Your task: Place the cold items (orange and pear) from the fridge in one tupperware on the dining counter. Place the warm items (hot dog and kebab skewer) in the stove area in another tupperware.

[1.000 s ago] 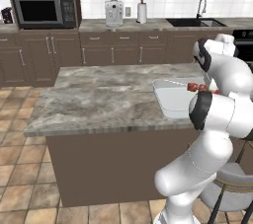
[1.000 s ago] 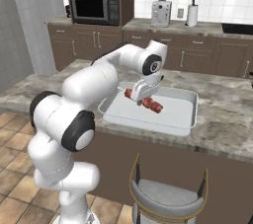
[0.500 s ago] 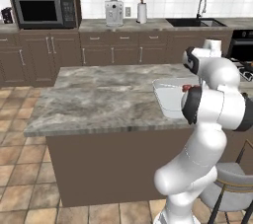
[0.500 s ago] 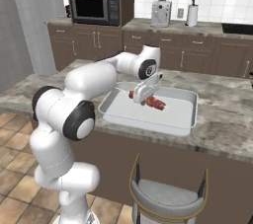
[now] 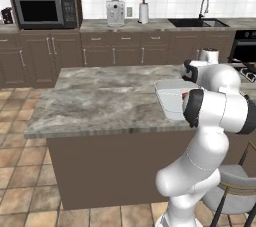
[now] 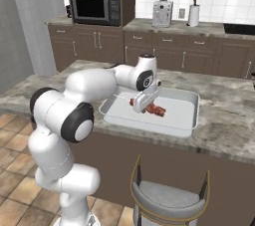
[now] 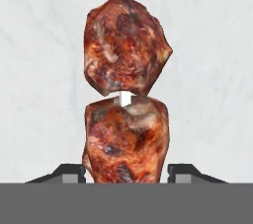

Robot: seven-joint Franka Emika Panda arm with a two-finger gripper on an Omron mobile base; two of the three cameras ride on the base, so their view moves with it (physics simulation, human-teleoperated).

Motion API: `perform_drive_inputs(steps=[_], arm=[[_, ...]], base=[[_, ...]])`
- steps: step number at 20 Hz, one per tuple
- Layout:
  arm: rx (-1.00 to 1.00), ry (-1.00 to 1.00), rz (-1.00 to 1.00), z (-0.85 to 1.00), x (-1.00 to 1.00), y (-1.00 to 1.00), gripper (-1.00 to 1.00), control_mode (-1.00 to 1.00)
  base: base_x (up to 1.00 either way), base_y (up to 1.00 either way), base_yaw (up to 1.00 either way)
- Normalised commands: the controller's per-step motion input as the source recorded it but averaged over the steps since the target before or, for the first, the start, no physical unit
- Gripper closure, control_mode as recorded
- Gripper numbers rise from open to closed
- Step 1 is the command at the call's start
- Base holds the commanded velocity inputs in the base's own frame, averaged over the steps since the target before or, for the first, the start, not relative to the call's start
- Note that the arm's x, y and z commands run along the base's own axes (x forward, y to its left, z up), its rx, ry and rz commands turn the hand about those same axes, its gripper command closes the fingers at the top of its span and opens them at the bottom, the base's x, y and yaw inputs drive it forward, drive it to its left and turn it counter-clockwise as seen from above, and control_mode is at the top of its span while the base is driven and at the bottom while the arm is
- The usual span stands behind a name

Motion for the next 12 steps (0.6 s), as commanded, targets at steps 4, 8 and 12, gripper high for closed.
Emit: perform_drive_inputs(steps=[4,8,12], arm=[[0.00,0.00,0.00,-0.17,0.15,-0.17,1.00,-1.00],[0.00,0.00,0.00,-0.20,0.15,-0.10,1.00,-1.00],[0.00,0.00,0.00,-0.25,0.07,-0.01,-1.00,-1.00]], base=[[0.00,0.00,0.00],[0.00,0.00,0.00],[0.00,0.00,0.00]])
